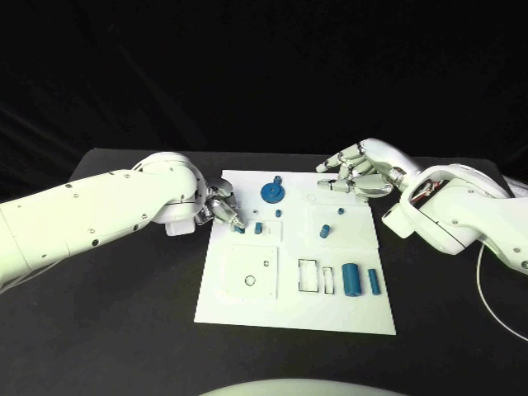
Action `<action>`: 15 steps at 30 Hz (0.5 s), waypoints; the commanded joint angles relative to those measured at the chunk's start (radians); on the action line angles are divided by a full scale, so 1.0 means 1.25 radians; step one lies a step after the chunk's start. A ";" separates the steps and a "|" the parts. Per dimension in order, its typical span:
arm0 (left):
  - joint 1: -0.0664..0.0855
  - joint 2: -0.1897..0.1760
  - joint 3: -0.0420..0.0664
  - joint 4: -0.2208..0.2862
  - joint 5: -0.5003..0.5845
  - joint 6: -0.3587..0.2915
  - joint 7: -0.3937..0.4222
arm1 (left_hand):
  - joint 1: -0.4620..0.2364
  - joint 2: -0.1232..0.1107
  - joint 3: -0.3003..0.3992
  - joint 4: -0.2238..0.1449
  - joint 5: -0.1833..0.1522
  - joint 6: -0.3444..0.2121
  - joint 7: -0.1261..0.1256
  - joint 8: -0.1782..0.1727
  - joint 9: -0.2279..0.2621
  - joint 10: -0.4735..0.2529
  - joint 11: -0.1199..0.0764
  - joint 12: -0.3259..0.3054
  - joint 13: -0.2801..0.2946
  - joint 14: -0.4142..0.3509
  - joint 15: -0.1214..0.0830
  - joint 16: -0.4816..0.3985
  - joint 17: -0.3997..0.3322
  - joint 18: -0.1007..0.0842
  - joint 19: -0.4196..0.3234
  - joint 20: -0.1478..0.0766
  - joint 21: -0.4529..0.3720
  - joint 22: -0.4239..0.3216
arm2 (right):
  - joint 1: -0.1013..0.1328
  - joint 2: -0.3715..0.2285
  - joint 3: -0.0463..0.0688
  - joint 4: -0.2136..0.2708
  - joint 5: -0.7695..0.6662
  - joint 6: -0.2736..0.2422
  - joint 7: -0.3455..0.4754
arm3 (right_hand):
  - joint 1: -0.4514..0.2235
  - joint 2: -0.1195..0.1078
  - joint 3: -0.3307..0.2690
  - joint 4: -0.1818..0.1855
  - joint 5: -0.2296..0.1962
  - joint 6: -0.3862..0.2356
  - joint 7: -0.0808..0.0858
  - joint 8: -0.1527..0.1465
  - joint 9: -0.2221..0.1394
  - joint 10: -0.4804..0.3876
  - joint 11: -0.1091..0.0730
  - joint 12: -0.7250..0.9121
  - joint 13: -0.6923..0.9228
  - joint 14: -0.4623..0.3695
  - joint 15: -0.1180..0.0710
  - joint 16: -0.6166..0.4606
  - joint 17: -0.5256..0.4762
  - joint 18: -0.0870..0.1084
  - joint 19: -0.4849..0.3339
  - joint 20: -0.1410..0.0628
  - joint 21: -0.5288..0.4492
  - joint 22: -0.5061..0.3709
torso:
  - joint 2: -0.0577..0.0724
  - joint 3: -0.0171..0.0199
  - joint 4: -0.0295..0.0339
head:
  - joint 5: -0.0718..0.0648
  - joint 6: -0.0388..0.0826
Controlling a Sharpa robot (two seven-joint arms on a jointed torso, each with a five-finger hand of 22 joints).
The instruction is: Assemble the parts on the task board
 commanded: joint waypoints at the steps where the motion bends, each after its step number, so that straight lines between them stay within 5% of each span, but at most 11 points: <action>1: -0.004 0.007 -0.003 -0.003 0.000 0.035 -0.017 | -0.014 0.005 0.001 -0.007 0.002 0.019 -0.012 -0.003 -0.003 0.005 0.000 0.003 0.000 0.083 -0.005 0.002 0.211 -0.003 0.011 -0.007 0.002 0.078 | -0.001 0.000 0.000 0.001 0.000 0.010 0.005 | 0.006 0.001 0.005 0.001 0.005 -0.003 0.000 0.004 0.000 -0.002 -0.003 0.001 -0.001 0.036 -0.002 -0.005 0.002 0.005 0.003 -0.002 -0.004 -0.001 | 0.000 -0.0001 0.0000 | -0.001 0.000; 15: -0.004 0.019 -0.003 -0.011 0.000 0.024 -0.044 | -0.054 0.008 -0.043 0.019 0.001 0.039 -0.017 -0.009 -0.013 0.015 -0.004 0.014 0.014 0.083 -0.008 0.002 0.211 -0.006 0.017 -0.010 0.010 0.087 | -0.001 0.001 0.000 -0.001 0.000 0.012 0.004 | 0.006 0.001 0.005 0.001 0.005 -0.003 0.000 0.004 0.000 -0.002 -0.002 0.002 0.000 0.036 -0.002 -0.005 0.002 0.005 0.003 -0.002 -0.004 -0.001 | 0.000 -0.0003 0.0002 | -0.001 -0.002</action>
